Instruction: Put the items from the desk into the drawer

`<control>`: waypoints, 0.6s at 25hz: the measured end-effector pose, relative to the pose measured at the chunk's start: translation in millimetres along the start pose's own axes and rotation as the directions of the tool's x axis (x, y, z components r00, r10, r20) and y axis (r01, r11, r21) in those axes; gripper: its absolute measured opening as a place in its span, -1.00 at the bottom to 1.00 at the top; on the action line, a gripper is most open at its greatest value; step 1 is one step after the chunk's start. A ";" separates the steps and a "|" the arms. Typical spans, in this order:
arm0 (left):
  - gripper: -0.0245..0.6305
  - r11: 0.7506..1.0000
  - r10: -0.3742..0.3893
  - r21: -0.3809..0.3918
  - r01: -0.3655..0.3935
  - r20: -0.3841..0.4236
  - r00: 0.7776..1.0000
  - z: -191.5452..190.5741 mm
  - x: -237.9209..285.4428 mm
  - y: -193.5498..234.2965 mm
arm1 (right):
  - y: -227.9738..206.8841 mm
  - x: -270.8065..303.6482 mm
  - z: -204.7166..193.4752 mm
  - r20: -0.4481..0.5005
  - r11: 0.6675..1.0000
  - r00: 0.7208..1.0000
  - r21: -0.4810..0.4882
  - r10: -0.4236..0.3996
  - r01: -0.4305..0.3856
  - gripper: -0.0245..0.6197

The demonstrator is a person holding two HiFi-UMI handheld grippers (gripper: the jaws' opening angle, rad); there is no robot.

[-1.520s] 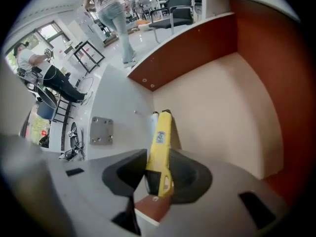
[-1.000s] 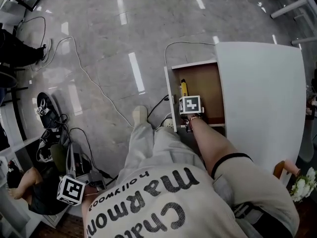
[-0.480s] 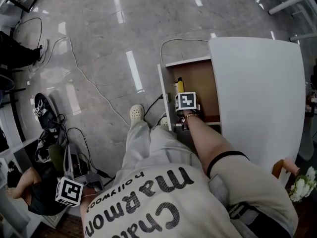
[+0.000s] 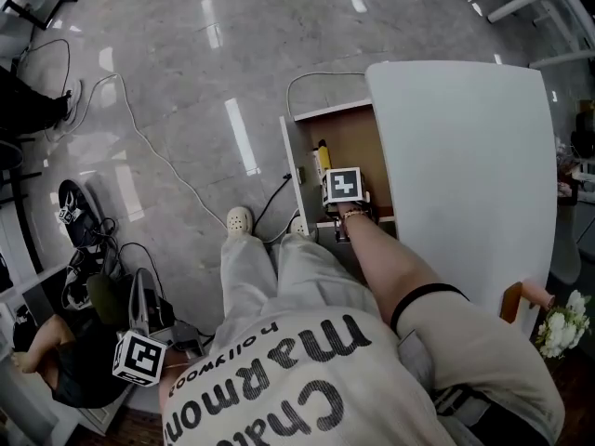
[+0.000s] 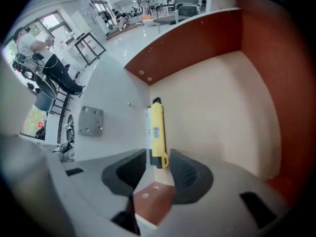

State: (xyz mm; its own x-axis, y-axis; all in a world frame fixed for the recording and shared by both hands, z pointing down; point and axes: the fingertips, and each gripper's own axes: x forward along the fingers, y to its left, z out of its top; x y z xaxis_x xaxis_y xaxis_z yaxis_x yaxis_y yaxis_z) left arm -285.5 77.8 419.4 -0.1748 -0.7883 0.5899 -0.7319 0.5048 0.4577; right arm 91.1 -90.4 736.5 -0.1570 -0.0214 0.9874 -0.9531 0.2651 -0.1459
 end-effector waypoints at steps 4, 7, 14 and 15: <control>-0.92 0.997 -0.069 0.028 0.069 0.003 0.998 17.5 9.4 -11.5 | 18.8 -32.0 6.2 0.053 0.993 0.997 0.093 0.062 -0.067 -0.45; -0.92 0.986 -0.153 0.070 0.152 0.002 0.988 37.5 28.7 -29.5 | 30.9 -59.9 22.3 0.121 0.984 0.989 0.145 0.086 -0.103 -0.50; -0.92 0.922 -0.357 0.161 0.351 0.013 0.934 94.8 45.3 -69.6 | 55.6 -158.9 52.1 0.332 0.956 0.942 0.252 0.059 -0.148 -0.63; -0.92 0.912 -0.382 0.165 0.375 0.013 0.924 104.1 46.3 -74.0 | 59.8 -179.0 59.1 0.379 0.949 0.924 0.269 0.050 -0.162 -0.66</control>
State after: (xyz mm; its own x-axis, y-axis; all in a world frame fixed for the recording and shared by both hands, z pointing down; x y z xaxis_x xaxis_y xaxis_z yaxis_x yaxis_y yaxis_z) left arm -308.0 -32.8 343.6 0.1095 -0.9260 0.3614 -0.8420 0.1068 0.5288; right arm 46.9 -127.7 547.4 -0.2912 -0.3717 0.8815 -0.9490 -0.0044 -0.3154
